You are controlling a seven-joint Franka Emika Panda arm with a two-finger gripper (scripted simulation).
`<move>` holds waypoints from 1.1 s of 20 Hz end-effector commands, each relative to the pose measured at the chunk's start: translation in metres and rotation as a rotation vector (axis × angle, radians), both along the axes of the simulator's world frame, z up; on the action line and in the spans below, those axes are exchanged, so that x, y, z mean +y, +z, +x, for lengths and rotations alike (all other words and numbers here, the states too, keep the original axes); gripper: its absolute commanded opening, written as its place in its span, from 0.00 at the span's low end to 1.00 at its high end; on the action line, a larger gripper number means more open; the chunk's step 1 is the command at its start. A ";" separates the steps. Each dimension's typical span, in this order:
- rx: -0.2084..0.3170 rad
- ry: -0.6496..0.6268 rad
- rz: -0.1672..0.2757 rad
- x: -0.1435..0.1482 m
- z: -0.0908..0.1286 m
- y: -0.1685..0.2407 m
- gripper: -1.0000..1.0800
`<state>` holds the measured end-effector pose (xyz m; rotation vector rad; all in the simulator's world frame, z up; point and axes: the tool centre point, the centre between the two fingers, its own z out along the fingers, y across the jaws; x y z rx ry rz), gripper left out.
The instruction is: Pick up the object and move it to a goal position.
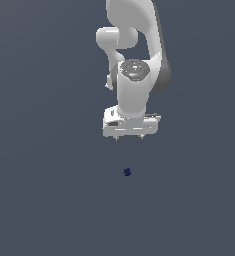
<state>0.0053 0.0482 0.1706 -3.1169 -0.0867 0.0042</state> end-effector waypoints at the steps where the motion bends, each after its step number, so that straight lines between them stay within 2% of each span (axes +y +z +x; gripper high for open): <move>1: 0.000 0.000 0.000 0.000 0.000 0.000 0.96; 4: 0.000 0.008 0.002 0.006 0.000 0.000 0.96; 11: 0.001 0.061 0.017 0.043 -0.003 -0.001 0.96; 22: 0.003 0.005 0.018 0.041 0.001 -0.005 0.96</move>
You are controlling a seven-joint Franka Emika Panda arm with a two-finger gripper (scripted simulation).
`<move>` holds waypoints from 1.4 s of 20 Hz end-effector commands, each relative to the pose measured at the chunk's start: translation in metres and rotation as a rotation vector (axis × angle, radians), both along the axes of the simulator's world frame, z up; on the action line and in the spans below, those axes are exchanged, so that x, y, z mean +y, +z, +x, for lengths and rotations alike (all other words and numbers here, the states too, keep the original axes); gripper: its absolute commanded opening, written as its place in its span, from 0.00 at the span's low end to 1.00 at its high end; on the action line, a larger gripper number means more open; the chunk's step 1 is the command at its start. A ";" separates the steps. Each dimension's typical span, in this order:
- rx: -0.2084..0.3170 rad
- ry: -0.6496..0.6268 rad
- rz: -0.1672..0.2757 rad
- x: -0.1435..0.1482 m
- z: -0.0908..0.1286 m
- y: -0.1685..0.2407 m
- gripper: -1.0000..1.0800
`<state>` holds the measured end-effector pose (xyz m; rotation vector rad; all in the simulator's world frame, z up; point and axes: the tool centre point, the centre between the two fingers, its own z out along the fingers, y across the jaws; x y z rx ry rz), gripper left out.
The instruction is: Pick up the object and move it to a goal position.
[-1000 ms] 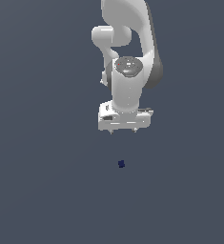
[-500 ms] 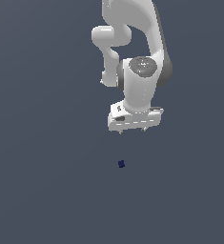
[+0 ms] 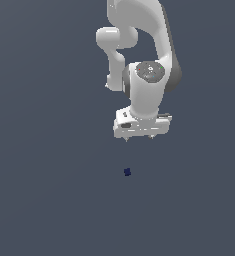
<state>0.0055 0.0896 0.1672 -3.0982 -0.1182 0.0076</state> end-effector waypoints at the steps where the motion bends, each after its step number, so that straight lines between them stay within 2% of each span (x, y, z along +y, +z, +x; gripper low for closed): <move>1: 0.002 -0.030 0.001 -0.001 0.002 -0.002 0.96; 9: 0.011 -0.192 0.002 -0.005 0.013 -0.013 0.96; 28: 0.034 -0.748 -0.008 -0.022 0.048 -0.052 0.96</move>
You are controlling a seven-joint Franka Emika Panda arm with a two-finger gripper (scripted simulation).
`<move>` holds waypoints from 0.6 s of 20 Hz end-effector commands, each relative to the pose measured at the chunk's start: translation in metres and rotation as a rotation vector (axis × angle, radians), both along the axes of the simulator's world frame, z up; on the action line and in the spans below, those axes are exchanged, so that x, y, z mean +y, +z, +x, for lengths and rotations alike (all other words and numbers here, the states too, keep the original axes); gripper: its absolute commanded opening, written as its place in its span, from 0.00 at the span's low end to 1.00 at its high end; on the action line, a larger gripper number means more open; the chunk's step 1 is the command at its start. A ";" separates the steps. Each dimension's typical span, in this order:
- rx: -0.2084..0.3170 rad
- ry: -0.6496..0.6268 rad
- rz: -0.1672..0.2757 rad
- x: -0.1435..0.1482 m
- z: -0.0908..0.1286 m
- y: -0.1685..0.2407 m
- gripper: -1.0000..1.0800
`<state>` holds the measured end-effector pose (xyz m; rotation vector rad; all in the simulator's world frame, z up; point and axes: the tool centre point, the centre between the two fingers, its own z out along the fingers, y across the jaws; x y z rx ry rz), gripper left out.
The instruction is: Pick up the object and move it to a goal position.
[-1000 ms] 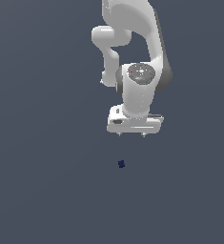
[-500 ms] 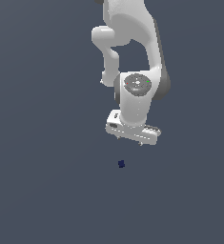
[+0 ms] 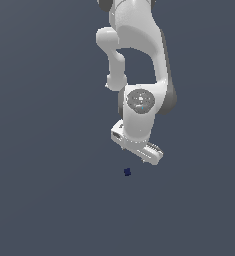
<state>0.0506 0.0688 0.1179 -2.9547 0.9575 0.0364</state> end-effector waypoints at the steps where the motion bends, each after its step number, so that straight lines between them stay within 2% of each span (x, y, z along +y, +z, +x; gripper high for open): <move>1: 0.002 -0.074 -0.003 -0.002 0.004 -0.005 0.96; 12: 0.009 -0.389 -0.020 -0.012 0.022 -0.029 0.96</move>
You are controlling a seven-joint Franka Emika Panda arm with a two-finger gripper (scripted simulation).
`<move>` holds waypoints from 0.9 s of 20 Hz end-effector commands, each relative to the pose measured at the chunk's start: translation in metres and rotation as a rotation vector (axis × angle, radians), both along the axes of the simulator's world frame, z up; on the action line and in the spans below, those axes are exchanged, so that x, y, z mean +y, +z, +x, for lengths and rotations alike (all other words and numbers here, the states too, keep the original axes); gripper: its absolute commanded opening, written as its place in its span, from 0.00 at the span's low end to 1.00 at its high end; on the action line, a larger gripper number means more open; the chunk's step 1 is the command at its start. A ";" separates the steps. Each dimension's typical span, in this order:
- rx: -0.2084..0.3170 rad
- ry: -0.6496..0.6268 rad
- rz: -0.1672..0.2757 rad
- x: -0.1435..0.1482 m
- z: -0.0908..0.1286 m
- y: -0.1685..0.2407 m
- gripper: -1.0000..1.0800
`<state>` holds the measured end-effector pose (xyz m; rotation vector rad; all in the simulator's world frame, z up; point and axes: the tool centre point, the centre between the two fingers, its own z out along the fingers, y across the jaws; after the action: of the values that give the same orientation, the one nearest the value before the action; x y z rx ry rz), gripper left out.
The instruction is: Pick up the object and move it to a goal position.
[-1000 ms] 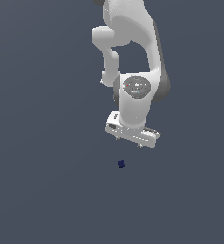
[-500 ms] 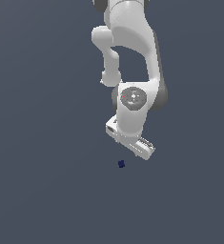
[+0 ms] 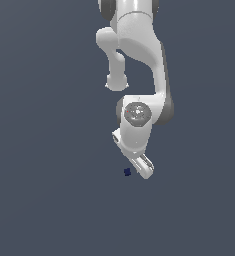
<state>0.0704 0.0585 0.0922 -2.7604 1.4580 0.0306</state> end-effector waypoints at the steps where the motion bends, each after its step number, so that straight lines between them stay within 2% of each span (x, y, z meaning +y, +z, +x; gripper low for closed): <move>1: 0.001 -0.073 -0.005 -0.002 0.004 -0.005 0.96; 10: -0.001 -0.283 -0.020 -0.008 0.015 -0.021 0.96; 18: -0.003 -0.374 -0.027 -0.010 0.020 -0.028 0.96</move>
<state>0.0894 0.0488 0.0649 -2.4692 1.9409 0.0031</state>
